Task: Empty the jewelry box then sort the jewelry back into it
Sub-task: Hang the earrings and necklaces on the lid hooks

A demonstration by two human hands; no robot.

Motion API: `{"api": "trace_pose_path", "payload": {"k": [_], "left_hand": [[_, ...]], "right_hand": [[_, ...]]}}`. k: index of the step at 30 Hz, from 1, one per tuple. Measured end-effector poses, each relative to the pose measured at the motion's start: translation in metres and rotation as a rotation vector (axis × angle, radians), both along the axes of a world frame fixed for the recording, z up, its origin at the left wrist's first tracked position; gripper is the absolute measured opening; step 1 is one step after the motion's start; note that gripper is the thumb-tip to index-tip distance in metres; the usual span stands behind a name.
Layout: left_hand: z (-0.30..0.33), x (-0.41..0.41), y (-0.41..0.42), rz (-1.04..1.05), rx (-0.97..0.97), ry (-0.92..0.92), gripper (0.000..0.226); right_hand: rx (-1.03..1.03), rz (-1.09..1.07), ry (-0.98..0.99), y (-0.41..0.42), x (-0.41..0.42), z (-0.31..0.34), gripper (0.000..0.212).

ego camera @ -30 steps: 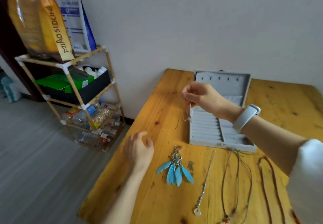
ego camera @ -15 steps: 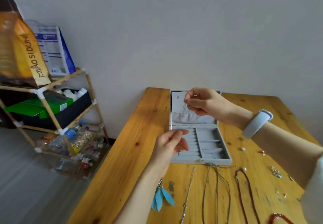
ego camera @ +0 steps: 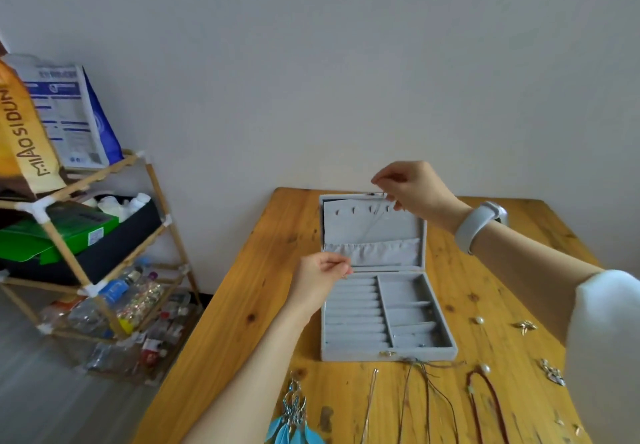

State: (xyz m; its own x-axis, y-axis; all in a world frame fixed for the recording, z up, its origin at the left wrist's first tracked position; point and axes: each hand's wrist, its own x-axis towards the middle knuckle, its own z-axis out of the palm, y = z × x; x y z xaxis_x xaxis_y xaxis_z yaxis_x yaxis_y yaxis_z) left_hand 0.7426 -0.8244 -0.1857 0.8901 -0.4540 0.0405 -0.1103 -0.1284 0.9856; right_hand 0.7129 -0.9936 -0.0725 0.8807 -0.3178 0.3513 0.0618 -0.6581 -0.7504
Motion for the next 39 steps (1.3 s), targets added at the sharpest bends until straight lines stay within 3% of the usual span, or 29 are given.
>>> {"api": "trace_pose_path", "payload": {"k": [2, 7, 11, 15, 23, 39], "left_hand": [[-0.005, 0.022, -0.015, 0.06, 0.066, -0.088, 0.012], [-0.015, 0.06, -0.048, 0.284, 0.322, -0.468, 0.011], [-0.022, 0.07, -0.062, 0.444, 0.644, -0.729, 0.017], [-0.034, 0.075, -0.067, 0.544, 0.682, -0.94, 0.022], [-0.045, 0.077, -0.056, 0.594, 0.659, -1.008, 0.039], [-0.06, 0.078, -0.059, 0.58, 0.569, -1.015, 0.033]], "right_hand": [[0.2, -0.006, -0.083, -0.003, 0.015, 0.006, 0.016], [0.465, -0.005, -0.111, -0.013, 0.043, 0.01, 0.014], [0.545, -0.002, -0.135, -0.02, 0.056, -0.001, 0.016], [0.561, 0.04, -0.106, -0.024, 0.063, -0.015, 0.019], [0.508, 0.116, -0.047, -0.022, 0.073, -0.026, 0.023], [0.536, 0.106, -0.122, -0.024, 0.076, -0.015, 0.02]]}}
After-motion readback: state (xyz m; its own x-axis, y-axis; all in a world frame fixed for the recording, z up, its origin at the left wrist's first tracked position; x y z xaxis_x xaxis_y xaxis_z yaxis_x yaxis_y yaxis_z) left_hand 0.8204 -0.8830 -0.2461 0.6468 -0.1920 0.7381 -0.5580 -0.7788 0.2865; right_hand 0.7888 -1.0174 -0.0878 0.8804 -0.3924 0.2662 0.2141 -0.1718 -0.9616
